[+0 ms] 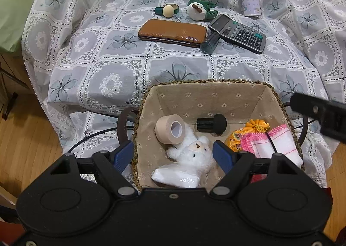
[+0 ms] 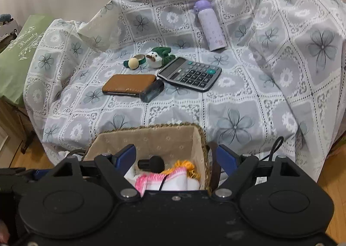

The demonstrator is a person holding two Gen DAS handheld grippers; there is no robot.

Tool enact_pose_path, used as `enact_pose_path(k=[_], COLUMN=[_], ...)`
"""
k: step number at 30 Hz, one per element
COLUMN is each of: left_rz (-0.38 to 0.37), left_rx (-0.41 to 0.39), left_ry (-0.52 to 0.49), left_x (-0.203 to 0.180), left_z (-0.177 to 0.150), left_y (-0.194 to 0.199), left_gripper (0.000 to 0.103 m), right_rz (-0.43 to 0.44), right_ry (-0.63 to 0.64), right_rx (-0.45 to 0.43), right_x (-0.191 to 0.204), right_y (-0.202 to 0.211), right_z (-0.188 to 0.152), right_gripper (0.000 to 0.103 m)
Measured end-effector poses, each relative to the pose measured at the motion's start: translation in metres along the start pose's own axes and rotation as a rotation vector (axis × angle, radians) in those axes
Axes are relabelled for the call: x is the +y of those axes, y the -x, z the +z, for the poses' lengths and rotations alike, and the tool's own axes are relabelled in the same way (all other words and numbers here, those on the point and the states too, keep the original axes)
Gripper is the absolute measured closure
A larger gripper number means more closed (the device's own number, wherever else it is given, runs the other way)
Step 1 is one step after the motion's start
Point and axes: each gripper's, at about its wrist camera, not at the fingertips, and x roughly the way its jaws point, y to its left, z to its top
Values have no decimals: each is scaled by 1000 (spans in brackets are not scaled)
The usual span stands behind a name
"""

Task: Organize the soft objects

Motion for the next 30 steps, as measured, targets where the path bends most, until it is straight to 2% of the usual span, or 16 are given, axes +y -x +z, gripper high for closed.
enact_pose_path(k=[5,12,21,27,30], left_rz=[3,8,11,13,14], left_rx=[5,18,43,58,60], left_ry=[0,-12,-15,-14,-13], left_x=[0,-2,-1,1,3], left_z=[1,5,15,24,30], left_y=[-2,-8,-18,-24,-26], left_gripper=[27,27,27,27,27], right_rz=[-28,-110,-208,-166,-69], right_ry=[1,46,89,59,-16], right_rx=[-28,-67,-77,-29,-8], right_x=[-1,1,3,7,4], right_y=[-9,-28,-64,-87,-93], right_z=[11,26,28,30,35], right_gripper=[21,19,19,17,17])
